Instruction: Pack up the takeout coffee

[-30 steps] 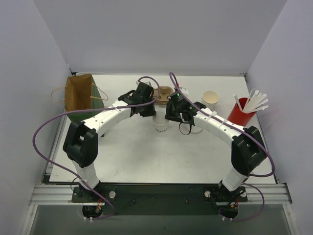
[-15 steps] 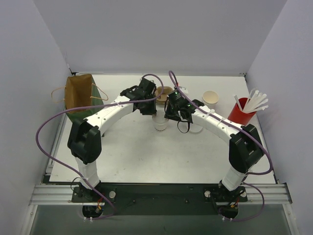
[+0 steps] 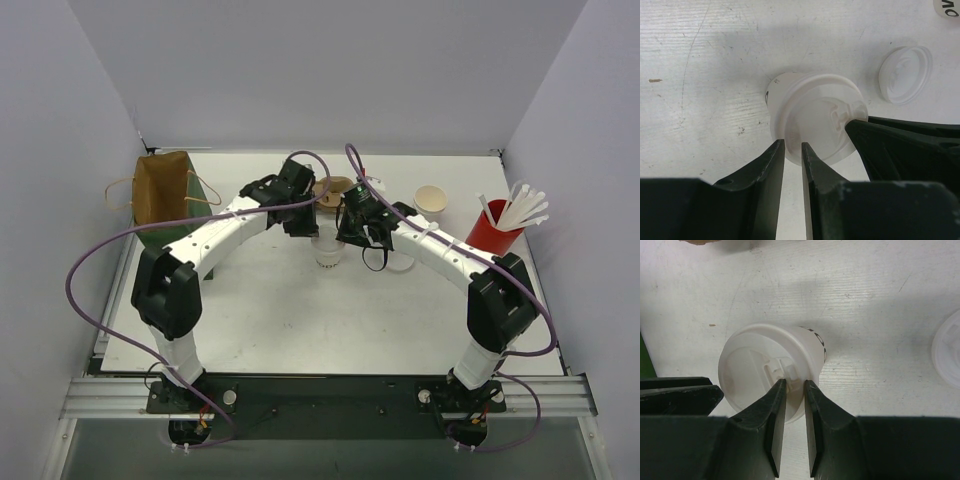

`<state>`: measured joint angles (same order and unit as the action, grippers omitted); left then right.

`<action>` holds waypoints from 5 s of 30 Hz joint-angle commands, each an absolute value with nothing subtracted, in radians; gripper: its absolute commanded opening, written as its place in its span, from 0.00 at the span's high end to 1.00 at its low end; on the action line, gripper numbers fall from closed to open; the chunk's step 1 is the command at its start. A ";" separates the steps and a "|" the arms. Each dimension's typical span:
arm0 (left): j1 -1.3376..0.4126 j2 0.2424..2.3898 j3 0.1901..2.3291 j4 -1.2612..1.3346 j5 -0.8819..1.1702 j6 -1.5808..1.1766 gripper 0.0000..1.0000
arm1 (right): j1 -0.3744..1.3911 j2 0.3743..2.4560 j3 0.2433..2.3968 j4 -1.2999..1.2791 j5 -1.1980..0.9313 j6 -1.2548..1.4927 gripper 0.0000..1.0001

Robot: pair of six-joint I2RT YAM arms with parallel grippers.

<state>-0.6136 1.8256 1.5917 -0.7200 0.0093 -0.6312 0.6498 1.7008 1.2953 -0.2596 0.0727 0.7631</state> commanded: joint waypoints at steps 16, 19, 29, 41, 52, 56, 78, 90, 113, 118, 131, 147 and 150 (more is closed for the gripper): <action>-0.611 1.839 1.516 -0.670 0.015 -0.667 0.71 | 0.667 1.753 1.281 -0.385 0.090 0.765 0.84; -0.612 1.858 1.543 -0.687 0.008 -0.658 0.73 | 0.667 1.755 1.279 -0.385 0.091 0.767 0.84; -0.630 1.919 1.487 -0.700 -0.084 -0.643 0.78 | 0.673 1.763 1.263 -0.373 0.081 0.772 0.84; -0.635 1.965 1.385 -0.663 -0.123 -0.667 0.80 | 0.673 1.758 1.197 -0.341 0.066 0.787 0.84; -0.640 1.962 1.279 -0.615 -0.088 -0.696 0.80 | 0.672 1.769 1.183 -0.328 0.054 0.787 0.84; -0.646 1.954 1.258 -0.600 -0.080 -0.700 0.80 | 0.672 1.763 1.187 -0.328 0.046 0.787 0.84; -0.637 1.917 1.483 -0.718 -0.031 -0.584 0.73 | 0.667 1.631 1.291 -0.405 0.040 0.755 0.77; -0.635 1.944 1.612 -0.747 -0.003 -0.528 0.69 | 0.609 1.623 1.382 -0.457 0.040 0.698 0.72; -0.620 1.884 1.669 -0.721 0.000 -0.571 0.61 | 0.548 1.781 1.512 -0.362 -0.078 0.413 0.72; -0.612 1.865 1.664 -0.715 0.000 -0.598 0.60 | 0.545 1.793 1.522 -0.367 -0.063 0.410 0.73; -0.606 1.815 1.632 -0.680 0.026 -0.655 0.52 | 0.569 1.740 1.422 -0.400 -0.048 0.597 0.75; -0.603 1.802 1.614 -0.692 0.018 -0.655 0.69 | 0.640 1.620 1.327 -0.385 -0.049 0.798 0.72; -0.603 1.812 1.614 -0.693 0.017 -0.650 0.70 | 0.638 1.632 1.347 -0.390 -0.043 0.770 0.71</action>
